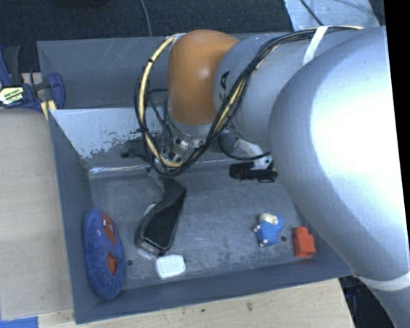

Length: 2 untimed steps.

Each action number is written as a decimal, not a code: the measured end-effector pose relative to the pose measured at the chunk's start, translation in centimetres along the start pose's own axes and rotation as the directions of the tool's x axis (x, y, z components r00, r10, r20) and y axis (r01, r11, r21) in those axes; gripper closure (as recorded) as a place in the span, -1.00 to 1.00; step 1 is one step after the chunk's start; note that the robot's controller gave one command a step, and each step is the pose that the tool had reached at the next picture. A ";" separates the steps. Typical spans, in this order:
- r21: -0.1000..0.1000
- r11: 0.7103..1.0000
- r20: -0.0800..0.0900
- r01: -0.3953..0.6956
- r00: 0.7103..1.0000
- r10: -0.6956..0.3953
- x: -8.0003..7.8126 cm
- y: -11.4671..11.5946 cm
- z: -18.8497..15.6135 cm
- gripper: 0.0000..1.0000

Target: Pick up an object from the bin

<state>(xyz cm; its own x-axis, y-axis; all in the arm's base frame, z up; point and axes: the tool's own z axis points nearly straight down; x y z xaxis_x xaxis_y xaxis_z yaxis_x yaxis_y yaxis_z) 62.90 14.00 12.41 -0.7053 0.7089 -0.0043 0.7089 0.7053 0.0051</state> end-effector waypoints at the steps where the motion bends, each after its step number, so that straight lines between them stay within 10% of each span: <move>1: 0.002 1.000 0.000 0.002 1.000 -0.002 -0.1 0.0 -0.2 1.00; 2: -0.002 1.000 0.001 0.006 1.000 -0.006 -0.3 0.1 -5.7 1.00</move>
Offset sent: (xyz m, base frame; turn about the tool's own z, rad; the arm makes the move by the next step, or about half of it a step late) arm 0.0000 -0.0001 0.0012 0.0000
